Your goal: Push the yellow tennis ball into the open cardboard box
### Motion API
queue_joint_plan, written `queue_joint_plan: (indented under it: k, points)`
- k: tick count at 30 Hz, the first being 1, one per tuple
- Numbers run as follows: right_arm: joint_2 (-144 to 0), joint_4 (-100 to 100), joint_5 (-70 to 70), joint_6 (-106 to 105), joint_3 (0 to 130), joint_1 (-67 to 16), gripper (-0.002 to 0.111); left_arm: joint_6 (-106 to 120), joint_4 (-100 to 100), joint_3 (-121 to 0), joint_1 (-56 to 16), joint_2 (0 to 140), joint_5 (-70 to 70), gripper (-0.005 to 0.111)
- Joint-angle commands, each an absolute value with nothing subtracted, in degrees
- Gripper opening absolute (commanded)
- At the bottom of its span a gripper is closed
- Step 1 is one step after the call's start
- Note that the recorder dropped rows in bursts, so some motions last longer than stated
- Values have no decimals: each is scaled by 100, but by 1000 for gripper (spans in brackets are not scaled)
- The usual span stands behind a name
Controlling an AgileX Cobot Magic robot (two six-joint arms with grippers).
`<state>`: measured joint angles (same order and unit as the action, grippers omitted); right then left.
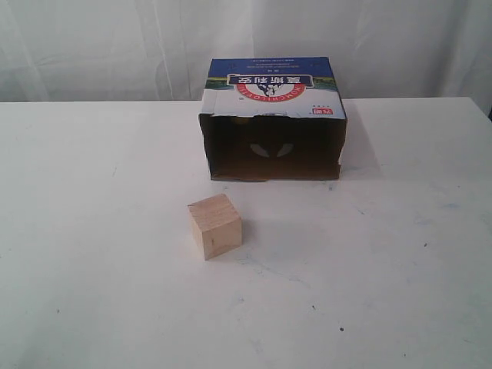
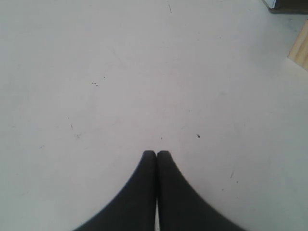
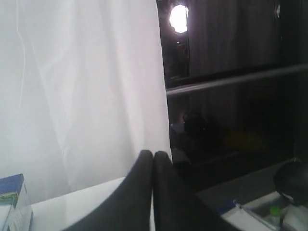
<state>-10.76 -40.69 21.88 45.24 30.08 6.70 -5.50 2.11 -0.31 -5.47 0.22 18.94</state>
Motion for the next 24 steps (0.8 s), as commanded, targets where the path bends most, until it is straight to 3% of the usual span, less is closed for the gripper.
queue_joint_plan:
  k: [1, 5, 8, 9, 14, 24]
  points:
    - [-961, -4107, 1905, 3849, 2986, 703, 0, -552, 226, 0, -597, 0, 2106, 0]
    - [-930, -3539, 1789, 3408, 2606, 690, 0, -552, 226, 0, -597, 0, 2106, 0]
    - [-930, -696, 1993, 359, 2071, 703, 0, -552, 226, 0, -597, 0, 2106, 0]
    - [-930, -116, 1389, -778, 1619, 703, 0, -552, 226, 0, -597, 0, 2106, 0]
    - [-904, 86, -689, -775, 0, 703, 0, -552, 226, 0, -597, 0, 2106, 0]
    - [0, -589, 1876, 0, 0, 820, 0, -552, 226, 0, -596, 0, 2092, 0]
